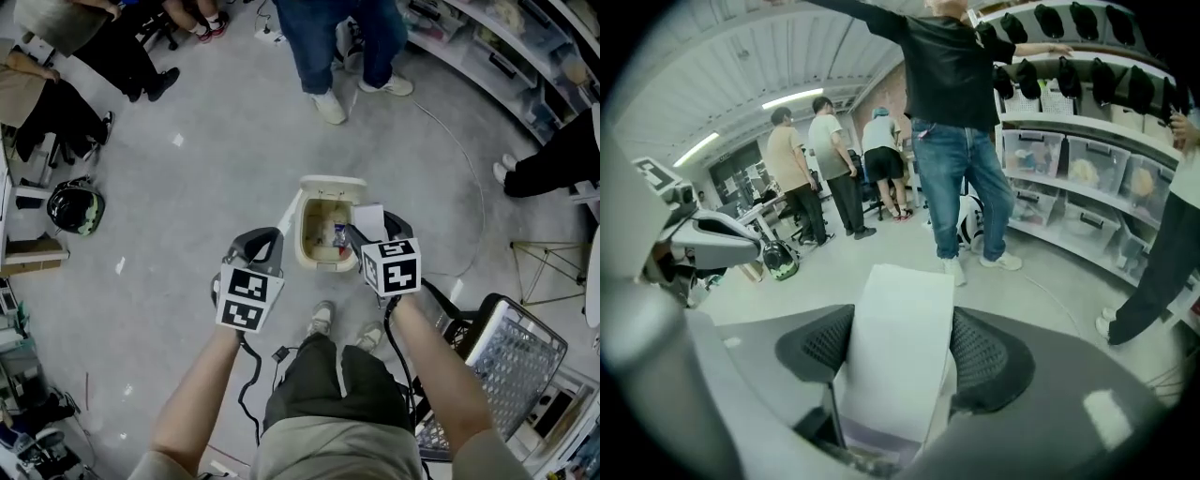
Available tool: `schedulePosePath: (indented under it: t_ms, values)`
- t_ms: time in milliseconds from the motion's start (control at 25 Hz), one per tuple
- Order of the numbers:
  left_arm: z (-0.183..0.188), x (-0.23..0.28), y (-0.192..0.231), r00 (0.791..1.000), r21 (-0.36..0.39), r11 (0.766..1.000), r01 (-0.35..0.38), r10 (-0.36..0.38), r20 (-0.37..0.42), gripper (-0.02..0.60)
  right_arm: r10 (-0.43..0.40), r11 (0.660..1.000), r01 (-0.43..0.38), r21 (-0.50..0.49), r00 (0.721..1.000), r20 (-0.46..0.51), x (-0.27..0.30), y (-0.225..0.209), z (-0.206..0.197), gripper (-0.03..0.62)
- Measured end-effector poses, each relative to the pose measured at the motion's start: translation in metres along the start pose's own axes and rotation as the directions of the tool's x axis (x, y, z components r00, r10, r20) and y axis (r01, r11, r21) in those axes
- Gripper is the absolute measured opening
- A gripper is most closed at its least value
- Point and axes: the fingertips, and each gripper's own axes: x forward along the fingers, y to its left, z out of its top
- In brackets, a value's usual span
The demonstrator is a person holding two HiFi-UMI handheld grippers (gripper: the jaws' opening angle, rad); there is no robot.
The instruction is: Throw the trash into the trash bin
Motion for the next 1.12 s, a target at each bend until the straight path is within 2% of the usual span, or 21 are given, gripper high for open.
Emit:
schedulePosePath:
  t_ms: [400,640,840,920,1040,1120]
  values:
    - [-0.060,0.071,-0.006,0.997,-0.012,0.999,0.047,-0.047,-0.061,0.003,0.071,0.997,-0.071,0.004,0.991,-0.114,0.098,0.004,-0.076,0.324]
    - [-0.099,0.101,-0.009,0.992,-0.069,0.995,0.065,-0.072,-0.100,0.003,0.079,0.995,-0.070,0.066,0.985,-0.151,0.145,0.000,-0.108,0.327]
    - [-0.117,0.109,-0.014,0.989,-0.096,0.993,0.068,-0.079,-0.121,0.003,0.072,0.991,-0.052,0.121,0.984,-0.166,0.164,-0.009,-0.133,0.349]
    - [-0.123,0.109,-0.015,0.988,-0.105,0.992,0.066,-0.080,-0.129,0.003,0.070,0.991,-0.049,0.128,0.983,-0.168,0.168,-0.012,-0.138,0.403]
    - [-0.126,0.109,-0.017,0.987,-0.104,0.992,0.067,-0.081,-0.136,0.003,0.063,0.991,-0.041,0.130,0.983,-0.173,0.164,-0.019,-0.141,0.404]
    - [-0.124,0.107,-0.018,0.987,-0.099,0.993,0.067,-0.080,-0.139,0.003,0.053,0.991,-0.032,0.128,0.985,-0.165,0.154,-0.024,-0.139,0.381]
